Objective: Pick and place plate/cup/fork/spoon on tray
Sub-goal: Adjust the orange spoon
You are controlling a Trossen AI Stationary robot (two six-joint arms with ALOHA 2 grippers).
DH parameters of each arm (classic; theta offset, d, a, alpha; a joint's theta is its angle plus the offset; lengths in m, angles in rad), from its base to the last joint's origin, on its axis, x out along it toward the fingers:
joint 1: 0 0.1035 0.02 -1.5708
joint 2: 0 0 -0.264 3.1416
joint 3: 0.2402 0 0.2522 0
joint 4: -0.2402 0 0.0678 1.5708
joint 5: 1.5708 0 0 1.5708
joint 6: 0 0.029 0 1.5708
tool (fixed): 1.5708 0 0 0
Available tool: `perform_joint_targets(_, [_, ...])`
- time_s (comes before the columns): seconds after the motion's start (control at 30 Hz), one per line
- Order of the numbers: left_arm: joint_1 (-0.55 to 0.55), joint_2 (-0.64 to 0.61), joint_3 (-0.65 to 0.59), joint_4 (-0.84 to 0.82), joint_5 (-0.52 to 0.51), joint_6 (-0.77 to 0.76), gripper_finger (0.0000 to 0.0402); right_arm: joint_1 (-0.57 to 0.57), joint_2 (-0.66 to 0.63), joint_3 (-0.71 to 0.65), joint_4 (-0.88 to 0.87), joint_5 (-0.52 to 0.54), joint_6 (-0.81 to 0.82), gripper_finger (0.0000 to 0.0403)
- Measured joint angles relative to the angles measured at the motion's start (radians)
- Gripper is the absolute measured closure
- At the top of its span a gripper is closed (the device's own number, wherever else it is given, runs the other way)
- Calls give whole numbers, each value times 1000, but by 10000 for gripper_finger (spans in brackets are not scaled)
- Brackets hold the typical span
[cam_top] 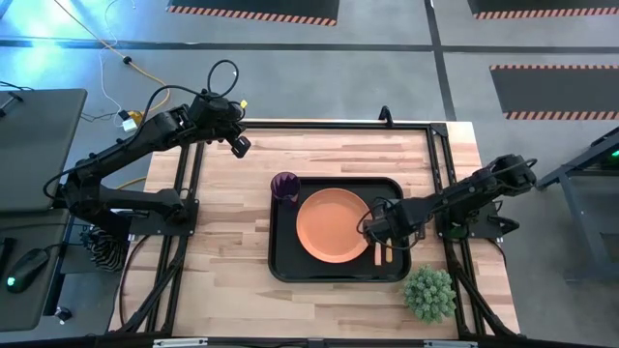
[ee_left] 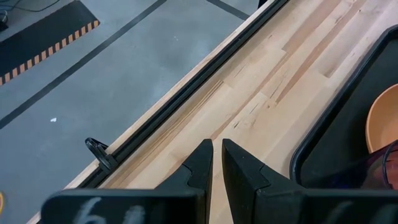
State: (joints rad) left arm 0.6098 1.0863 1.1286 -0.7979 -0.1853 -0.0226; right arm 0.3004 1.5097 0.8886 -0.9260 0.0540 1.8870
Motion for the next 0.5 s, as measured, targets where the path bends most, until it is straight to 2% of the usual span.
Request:
perform_joint_targets(0.3, [0, 0, 0, 0, 0, -1, 378, 1, 21, -37, 61, -13, 0, 322])
perform_joint_targets(0.5, [0, 0, 0, 0, 0, 0, 378, 1, 29, -41, 23, -38, 24, 322])
